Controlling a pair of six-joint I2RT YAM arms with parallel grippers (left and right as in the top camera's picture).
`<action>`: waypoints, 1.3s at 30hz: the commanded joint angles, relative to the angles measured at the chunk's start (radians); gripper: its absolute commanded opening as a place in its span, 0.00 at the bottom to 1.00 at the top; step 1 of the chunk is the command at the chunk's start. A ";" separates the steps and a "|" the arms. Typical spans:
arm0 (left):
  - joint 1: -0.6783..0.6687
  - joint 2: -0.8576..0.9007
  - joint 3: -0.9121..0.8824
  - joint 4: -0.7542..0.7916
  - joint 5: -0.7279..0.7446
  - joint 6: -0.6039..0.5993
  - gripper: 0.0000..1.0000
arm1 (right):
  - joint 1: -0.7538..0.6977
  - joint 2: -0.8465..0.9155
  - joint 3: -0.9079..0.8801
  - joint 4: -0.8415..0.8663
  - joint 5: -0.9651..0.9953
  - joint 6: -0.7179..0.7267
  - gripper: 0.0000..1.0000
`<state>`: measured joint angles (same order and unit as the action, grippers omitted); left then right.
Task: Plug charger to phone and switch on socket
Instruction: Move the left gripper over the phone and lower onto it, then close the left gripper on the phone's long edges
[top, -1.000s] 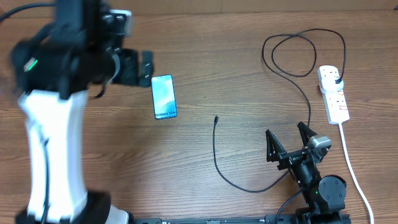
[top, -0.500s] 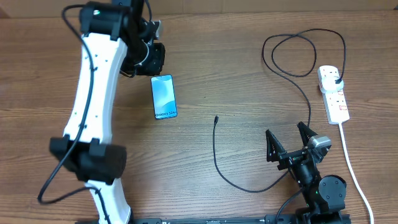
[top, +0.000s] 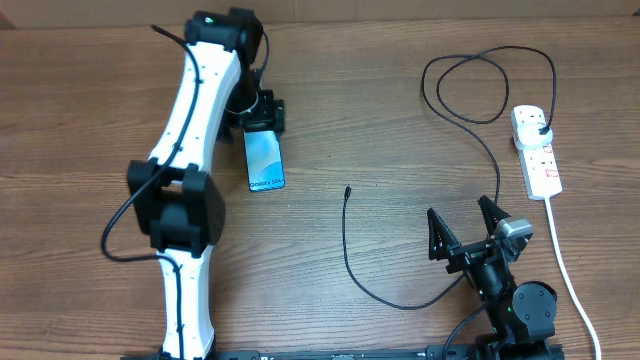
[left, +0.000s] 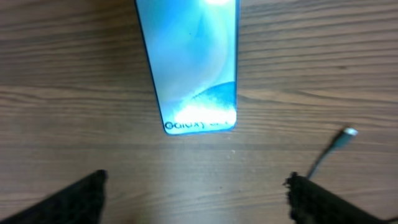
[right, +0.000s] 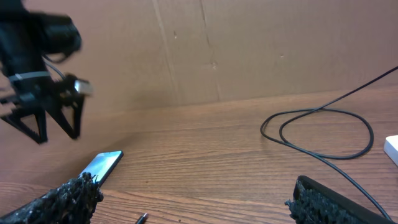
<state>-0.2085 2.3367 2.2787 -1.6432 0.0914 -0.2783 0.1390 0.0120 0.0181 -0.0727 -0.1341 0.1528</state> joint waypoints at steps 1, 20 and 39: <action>-0.008 0.078 0.020 -0.005 -0.020 -0.014 1.00 | 0.002 -0.009 -0.010 0.003 -0.006 -0.004 1.00; -0.019 0.221 0.012 0.079 -0.021 -0.022 1.00 | 0.002 -0.009 -0.010 0.003 -0.006 -0.004 1.00; -0.021 0.222 -0.147 0.196 -0.021 -0.022 1.00 | 0.002 -0.009 -0.010 0.003 -0.006 -0.005 1.00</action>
<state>-0.2230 2.5328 2.1876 -1.4670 0.0624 -0.2901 0.1390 0.0120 0.0185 -0.0723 -0.1345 0.1532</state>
